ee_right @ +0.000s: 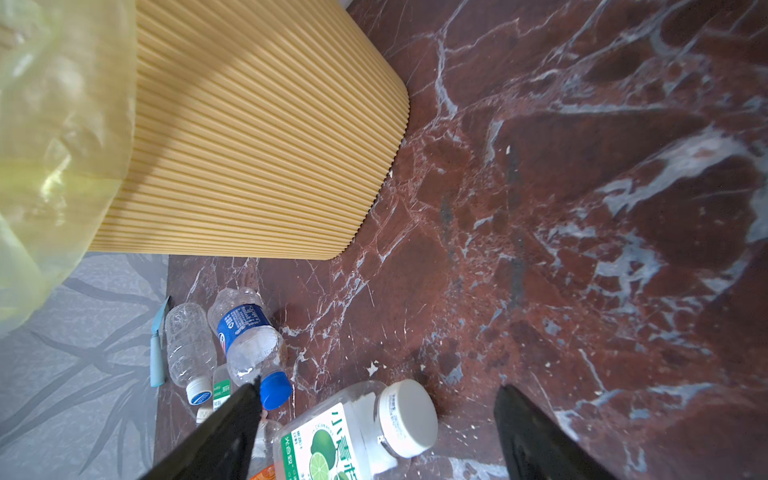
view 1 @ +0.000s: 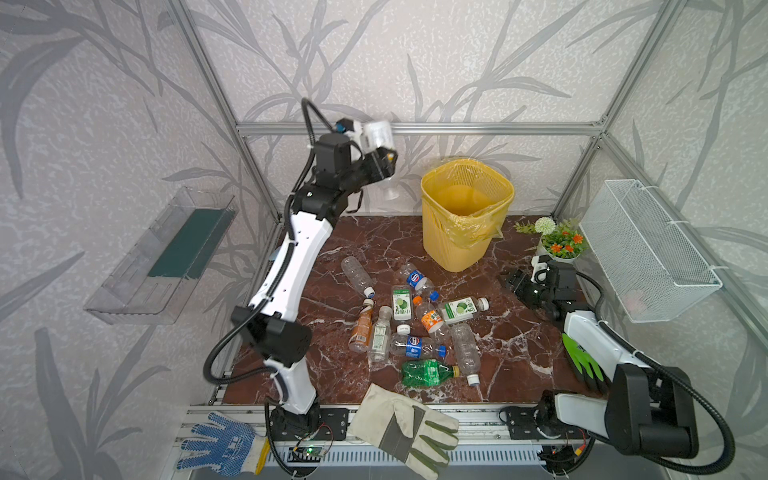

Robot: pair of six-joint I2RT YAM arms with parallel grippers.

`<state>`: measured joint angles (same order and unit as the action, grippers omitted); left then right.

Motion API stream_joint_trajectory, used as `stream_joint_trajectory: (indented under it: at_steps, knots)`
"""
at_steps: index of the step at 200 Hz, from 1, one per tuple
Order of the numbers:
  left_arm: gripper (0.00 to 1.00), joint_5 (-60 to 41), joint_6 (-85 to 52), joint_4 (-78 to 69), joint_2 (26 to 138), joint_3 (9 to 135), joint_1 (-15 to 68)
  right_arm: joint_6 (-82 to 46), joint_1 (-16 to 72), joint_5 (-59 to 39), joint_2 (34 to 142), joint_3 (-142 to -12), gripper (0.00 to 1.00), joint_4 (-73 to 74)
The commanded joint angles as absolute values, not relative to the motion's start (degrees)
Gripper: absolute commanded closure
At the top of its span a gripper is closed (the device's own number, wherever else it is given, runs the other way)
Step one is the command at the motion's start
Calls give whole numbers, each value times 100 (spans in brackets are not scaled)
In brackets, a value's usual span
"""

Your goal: Throw the plastic bottles in the bin

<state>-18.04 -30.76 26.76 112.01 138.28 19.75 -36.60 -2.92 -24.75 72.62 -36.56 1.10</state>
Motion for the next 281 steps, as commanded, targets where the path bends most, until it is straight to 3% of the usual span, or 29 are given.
stream_joint_trajectory:
  at_steps: [1, 46, 105, 166, 228, 281]
  knots:
    - [1, -2434, -3242, 4083, 12940, 17590, 2294, -3797, -183, -2753, 7349, -3756, 11, 254]
    - [1, -2113, -3032, 3421, 11433, 14343, 1831, -3352, -176, -2595, 7054, -3824, 7, -341]
    - [1, -652, -2109, 3563, 9237, 11532, 1407, -2822, 18, -2102, 6677, -4067, 7, -1292]
    - [1, -112, -2083, 3019, 7302, 7139, 572, -2218, 1635, -1008, 6550, -4465, 7, -2796]
    - [1, -270, -1951, 2743, 7088, 5722, 499, -2525, 3414, -503, 6248, -4348, 6, -3477]
    - [3, -714, -1872, 3155, 7597, 6058, 450, -2884, 3797, -361, 6287, -4084, 7, -3638]
